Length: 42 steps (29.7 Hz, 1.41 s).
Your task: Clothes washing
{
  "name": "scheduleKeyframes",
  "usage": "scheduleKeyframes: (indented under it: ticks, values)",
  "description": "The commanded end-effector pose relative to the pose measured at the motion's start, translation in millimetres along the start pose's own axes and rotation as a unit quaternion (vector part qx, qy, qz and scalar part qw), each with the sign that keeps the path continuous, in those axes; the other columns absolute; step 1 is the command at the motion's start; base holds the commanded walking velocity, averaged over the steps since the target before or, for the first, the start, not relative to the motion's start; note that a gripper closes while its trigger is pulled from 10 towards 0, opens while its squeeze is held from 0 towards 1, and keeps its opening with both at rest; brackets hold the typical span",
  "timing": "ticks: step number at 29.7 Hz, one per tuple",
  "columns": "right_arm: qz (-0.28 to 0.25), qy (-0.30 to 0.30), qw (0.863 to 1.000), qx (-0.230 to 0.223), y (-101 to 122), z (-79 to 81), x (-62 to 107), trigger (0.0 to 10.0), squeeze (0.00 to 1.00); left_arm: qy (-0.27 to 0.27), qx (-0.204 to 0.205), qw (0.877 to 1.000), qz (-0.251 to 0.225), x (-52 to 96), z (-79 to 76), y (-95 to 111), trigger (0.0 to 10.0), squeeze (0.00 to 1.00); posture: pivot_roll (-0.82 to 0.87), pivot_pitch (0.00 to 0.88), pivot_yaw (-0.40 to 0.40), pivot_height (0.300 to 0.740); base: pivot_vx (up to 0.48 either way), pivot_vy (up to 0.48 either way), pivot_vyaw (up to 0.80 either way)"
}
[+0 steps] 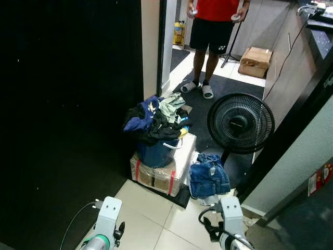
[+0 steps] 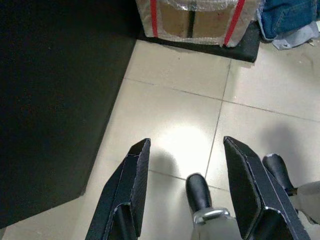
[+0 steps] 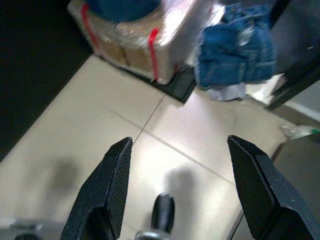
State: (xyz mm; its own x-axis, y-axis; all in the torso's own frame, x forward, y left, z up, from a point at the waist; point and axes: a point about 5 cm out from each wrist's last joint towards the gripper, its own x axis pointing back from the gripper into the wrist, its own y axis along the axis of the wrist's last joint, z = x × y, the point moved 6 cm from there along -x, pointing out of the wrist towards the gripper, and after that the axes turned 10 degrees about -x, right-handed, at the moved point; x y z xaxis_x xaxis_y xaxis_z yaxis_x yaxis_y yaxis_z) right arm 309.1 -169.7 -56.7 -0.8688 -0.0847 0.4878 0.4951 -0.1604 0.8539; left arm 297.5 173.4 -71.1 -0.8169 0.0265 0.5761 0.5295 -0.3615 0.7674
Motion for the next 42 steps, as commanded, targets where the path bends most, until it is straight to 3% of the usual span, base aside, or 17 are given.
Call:
scheduleKeyframes:
  ticks: [1,5,12,22,42]
  values:
    - [0.005,-0.007,1.0,-0.006,-4.1,-3.8,1.5,10.0,0.0,-0.005,-0.006,1.0,0.003,0.4,-3.0,-3.4,10.0,0.0,-0.02,0.011,0.011,0.74,0.0,0.0,0.0]
    - [0.017,-0.009,1.0,0.019,-10.5,-9.7,4.4,10.0,0.0,-0.005,-0.024,1.0,0.003,0.6,-1.5,-4.8,10.0,0.0,-0.02,0.009,0.013,0.74,0.0,0.0,0.0]
    - [0.013,-0.008,1.0,0.016,-9.1,-8.8,3.8,10.0,0.0,0.007,-0.019,1.0,-0.004,-0.1,3.2,-2.1,10.0,0.0,-0.02,0.005,0.014,0.74,0.044,0.0,0.0]
    - [-0.004,0.007,0.999,0.032,1.3,0.6,-0.8,10.0,0.0,0.012,-0.023,1.0,-0.014,-1.7,4.3,3.5,10.0,0.0,-0.02,0.002,0.012,0.74,0.442,0.0,0.0]
    - [-0.012,0.004,0.999,0.032,5.7,-0.8,-1.5,10.0,0.0,0.009,-0.023,0.999,-0.024,-3.8,2.3,10.8,10.0,0.0,-0.02,0.008,0.018,0.74,0.45,0.0,-0.23]
